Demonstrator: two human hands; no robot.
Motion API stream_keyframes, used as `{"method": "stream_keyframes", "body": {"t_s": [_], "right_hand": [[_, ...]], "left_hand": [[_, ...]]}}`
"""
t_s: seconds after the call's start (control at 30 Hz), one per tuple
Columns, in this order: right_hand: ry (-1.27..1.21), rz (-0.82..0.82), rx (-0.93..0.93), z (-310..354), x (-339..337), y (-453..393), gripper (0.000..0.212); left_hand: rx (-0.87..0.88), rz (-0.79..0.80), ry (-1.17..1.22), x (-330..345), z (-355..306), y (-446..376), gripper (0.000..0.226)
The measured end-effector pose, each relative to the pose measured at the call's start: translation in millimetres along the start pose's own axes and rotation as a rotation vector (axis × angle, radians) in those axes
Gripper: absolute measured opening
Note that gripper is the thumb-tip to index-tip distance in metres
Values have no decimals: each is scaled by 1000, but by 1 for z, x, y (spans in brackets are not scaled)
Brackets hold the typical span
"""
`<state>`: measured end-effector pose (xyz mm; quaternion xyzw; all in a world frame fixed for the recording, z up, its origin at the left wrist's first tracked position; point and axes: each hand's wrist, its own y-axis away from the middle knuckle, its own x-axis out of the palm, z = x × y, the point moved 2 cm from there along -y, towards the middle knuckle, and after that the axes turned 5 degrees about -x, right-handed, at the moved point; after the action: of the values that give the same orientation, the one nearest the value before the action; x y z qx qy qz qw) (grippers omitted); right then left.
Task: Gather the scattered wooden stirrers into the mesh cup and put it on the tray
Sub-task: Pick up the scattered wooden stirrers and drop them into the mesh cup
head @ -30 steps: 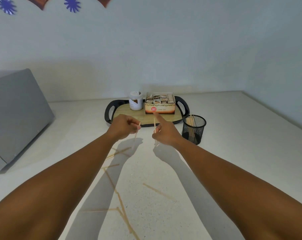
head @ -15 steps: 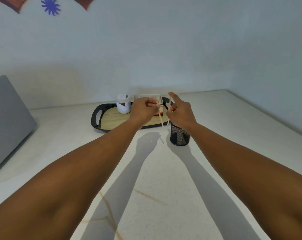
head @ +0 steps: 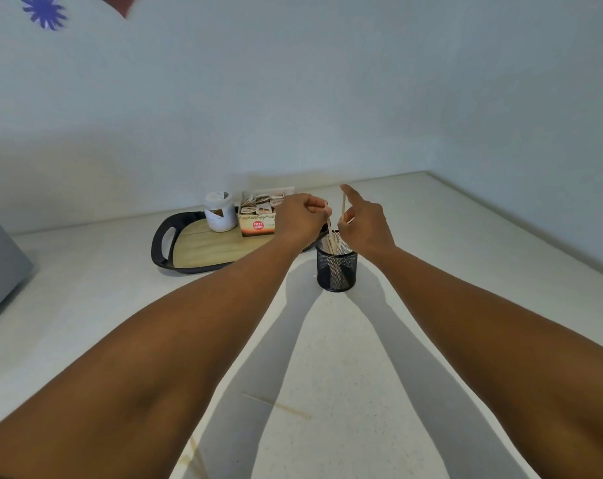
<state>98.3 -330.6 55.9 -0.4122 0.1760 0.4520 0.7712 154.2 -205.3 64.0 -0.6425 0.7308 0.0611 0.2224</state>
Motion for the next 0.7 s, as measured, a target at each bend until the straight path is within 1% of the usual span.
{"method": "stream_keyframes", "body": {"t_s": [0.07,0.17,0.2,0.3,0.4,0.47,0.53,0.6,0.7], "right_hand": [[37,41,-11,-5,4,-1,71],[166,197,-38,-10,10,-1,72],[202,215,-39,-10,10,-1,69],[176,154,-26,-7,8,-3,62],[70,87,-39,6,10,-3,55],[-9,84,-74,19,15,-1,51],[-36,151,-118,32,24,3,46],[-51,247,-150,43,36,10,39],[-148,414,-158,55,54,25,29]], "left_hand": [[-25,26,-45,3,4,-1,20],[-38,67,-146,-1,12,-2,34],[-34,65,-167,-6,15,-3,35],[-53,24,-185,-26,27,-3,30],[-100,15,-196,-50,42,-2,23],[-126,25,-230,-67,52,3,20],[-143,58,-298,-83,62,9,19],[-192,128,-381,-99,73,15,20],[-265,235,-493,-122,94,25,25]]}}
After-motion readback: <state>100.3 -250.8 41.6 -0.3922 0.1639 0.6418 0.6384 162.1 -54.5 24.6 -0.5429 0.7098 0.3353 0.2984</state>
